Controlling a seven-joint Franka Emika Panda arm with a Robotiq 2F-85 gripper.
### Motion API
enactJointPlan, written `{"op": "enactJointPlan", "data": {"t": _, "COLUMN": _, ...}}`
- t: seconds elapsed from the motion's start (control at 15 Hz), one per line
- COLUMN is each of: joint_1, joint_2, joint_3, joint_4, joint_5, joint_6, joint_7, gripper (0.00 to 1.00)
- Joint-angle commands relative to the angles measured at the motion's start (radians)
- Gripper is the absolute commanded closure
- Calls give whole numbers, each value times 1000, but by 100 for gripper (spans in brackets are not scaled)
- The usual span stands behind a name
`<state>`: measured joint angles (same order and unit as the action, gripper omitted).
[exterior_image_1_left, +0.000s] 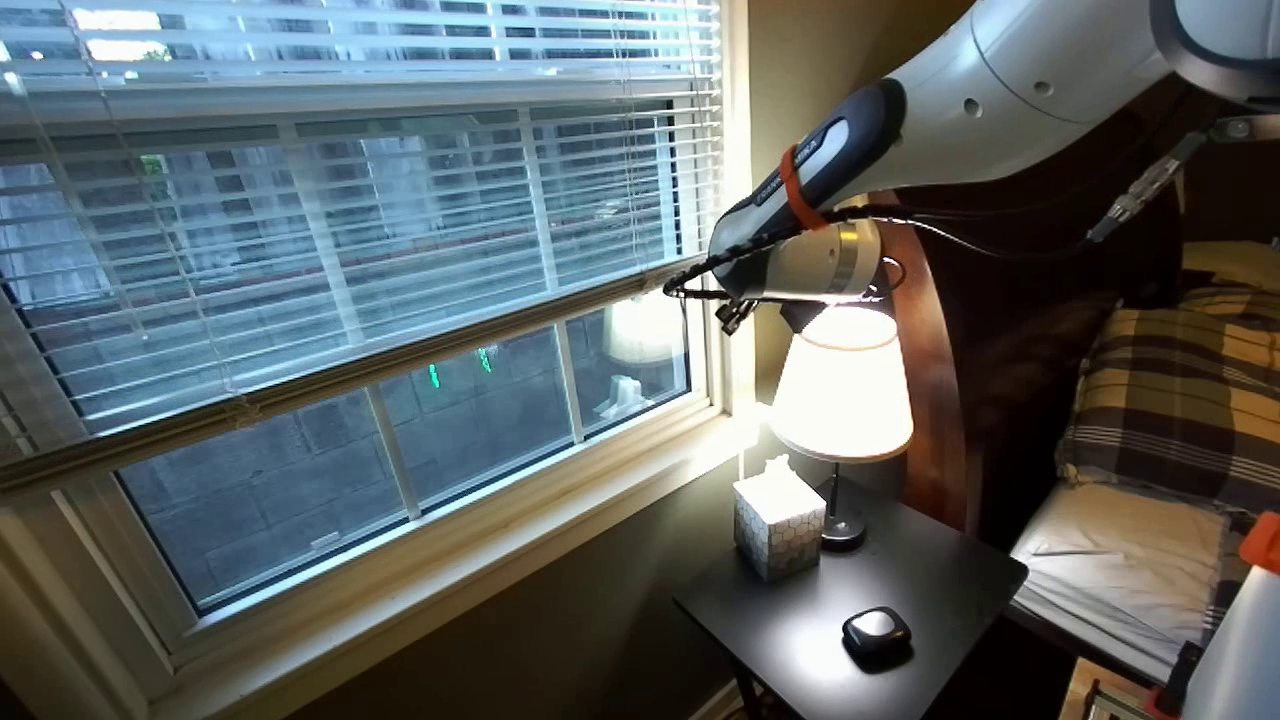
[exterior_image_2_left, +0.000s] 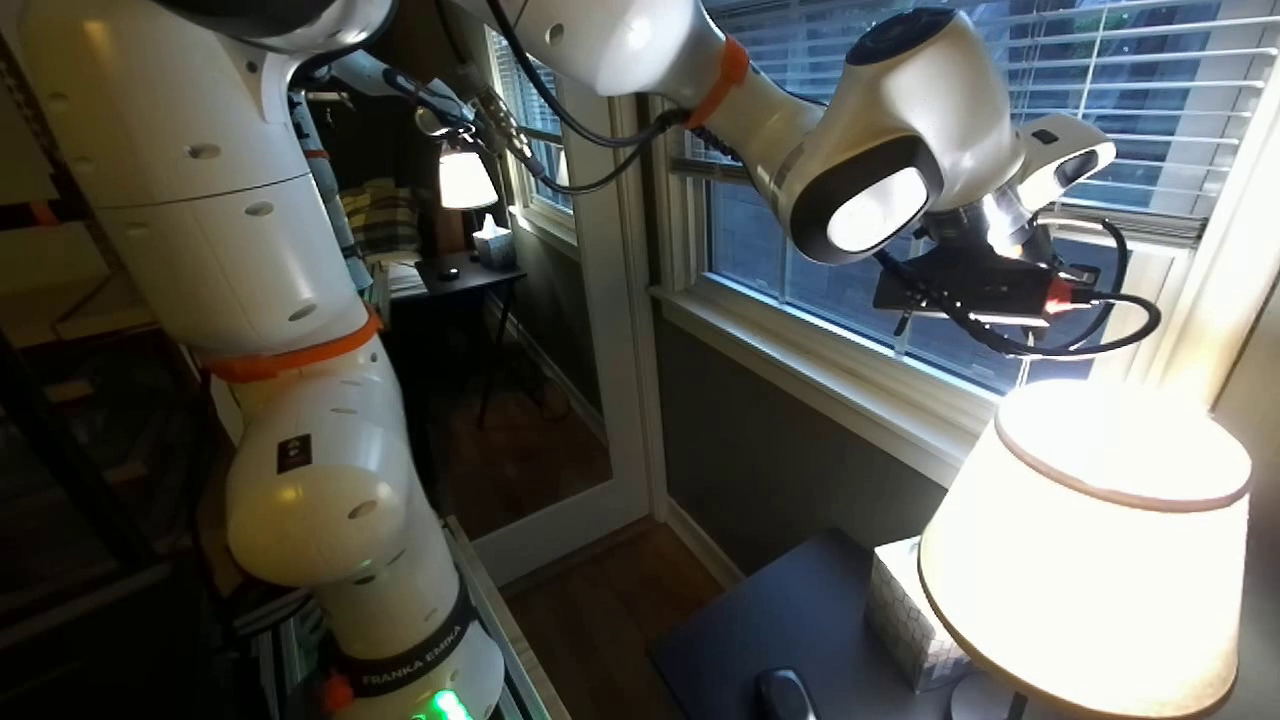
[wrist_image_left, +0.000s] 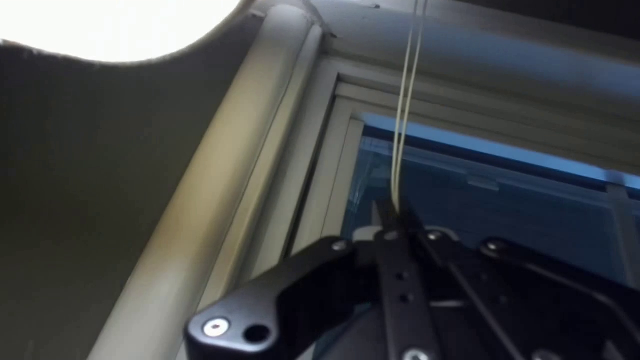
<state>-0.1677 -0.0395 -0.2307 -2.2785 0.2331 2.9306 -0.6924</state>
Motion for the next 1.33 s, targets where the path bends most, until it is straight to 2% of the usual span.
{"op": "enactJointPlan", "data": {"t": 0.0, "joint_1": 6, "joint_2": 48, "joint_3": -3, "joint_4": 6, "joint_5": 41, "joint_6": 108, "joint_7": -65, "gripper": 100}}
{"op": "enactJointPlan", "data": {"t": 0.4, "joint_1": -26, "joint_2": 119, "joint_3": -23, "joint_4": 37, "joint_5": 4, "joint_6": 286, "joint_7": -56, "gripper": 100}}
{"op": "enactJointPlan", "data": {"t": 0.73, "joint_1": -61, "joint_2": 174, "joint_3": -74, "joint_4": 75, "joint_5": -7, "joint_6": 358, "joint_7": -48, "gripper": 100}}
{"op": "enactJointPlan", "data": {"t": 0.8, "joint_1": -90, "joint_2": 181, "joint_3": -85, "joint_4": 78, "joint_5": -138, "joint_6": 367, "joint_7": 68, "gripper": 100}}
{"op": "enactJointPlan", "data": {"t": 1.0, "joint_1": -125, "joint_2": 213, "joint_3": -121, "joint_4": 112, "joint_5": -245, "joint_6": 389, "joint_7": 135, "gripper": 100}}
{"op": "enactJointPlan", "data": {"t": 1.07, "joint_1": -106, "joint_2": 228, "joint_3": -148, "joint_4": 125, "joint_5": -174, "joint_6": 398, "joint_7": 72, "gripper": 100}}
{"op": "enactJointPlan", "data": {"t": 1.27, "joint_1": -114, "joint_2": 253, "joint_3": -189, "joint_4": 153, "joint_5": -174, "joint_6": 386, "joint_7": 83, "gripper": 100}}
